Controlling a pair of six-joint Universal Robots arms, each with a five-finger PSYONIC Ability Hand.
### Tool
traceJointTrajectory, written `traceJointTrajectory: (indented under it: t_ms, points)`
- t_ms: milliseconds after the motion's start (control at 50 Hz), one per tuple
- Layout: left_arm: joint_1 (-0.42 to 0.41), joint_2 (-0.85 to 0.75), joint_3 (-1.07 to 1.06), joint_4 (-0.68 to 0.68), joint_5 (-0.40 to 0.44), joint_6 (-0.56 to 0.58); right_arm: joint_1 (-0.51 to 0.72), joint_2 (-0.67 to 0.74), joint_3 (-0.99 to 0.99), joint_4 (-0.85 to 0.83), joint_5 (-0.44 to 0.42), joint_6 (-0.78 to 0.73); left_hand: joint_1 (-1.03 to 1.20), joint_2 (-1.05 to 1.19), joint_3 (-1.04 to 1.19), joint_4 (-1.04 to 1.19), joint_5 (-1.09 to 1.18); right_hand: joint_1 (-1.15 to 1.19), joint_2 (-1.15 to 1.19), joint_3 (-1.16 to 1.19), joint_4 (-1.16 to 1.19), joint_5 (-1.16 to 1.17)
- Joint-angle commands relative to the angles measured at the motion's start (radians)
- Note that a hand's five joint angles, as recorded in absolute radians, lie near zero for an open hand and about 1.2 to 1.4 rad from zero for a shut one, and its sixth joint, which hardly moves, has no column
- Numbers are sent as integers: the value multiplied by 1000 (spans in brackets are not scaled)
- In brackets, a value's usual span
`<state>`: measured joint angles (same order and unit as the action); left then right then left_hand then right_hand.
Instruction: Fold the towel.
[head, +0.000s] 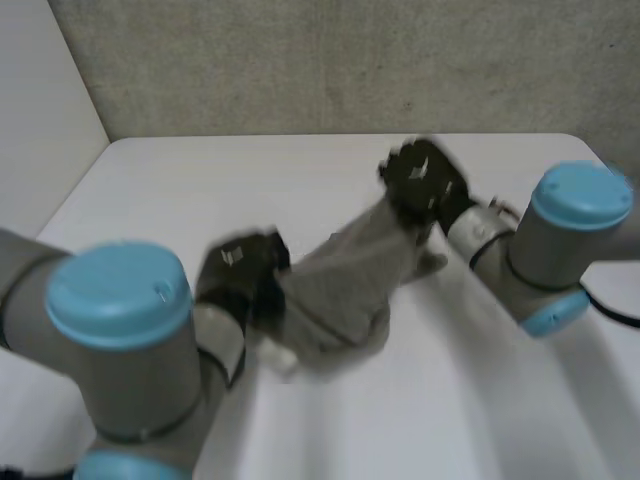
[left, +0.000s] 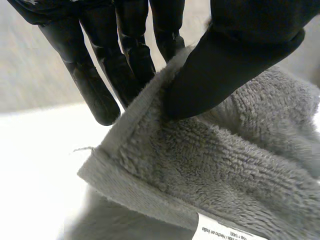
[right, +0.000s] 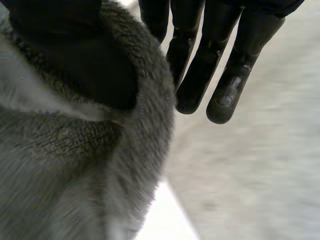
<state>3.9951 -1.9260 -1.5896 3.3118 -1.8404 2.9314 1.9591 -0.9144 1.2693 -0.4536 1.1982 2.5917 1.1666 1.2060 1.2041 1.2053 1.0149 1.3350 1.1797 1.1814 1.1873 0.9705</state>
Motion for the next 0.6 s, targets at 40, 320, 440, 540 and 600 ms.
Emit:
traceJointTrajectory:
  t_ms: [40, 320, 440, 540, 600]
  points:
    - [116, 56, 258, 78, -19, 218, -2, -165, -154, -74, 280, 260, 230, 190, 192, 191, 207, 61, 217, 215, 209, 251]
    - [119, 88, 128, 88, -3, 278, -14, -193, -153, 371, 190, 235, 230, 190, 192, 191, 207, 61, 217, 215, 209, 251]
    - [114, 81, -38, 86, 1, 279, -26, -118, -111, 669, 144, 137, 230, 190, 192, 191, 207, 61, 217, 215, 209, 251]
    - [124, 85, -116, 84, 1, 279, -62, -95, -47, 693, 139, 134, 230, 190, 192, 191, 207, -243, -88, -89, -95, -53]
    - [127, 94, -119, 81, 1, 278, -106, -75, -2, 670, 136, 152, 230, 190, 192, 191, 207, -737, -582, -584, -590, -547]
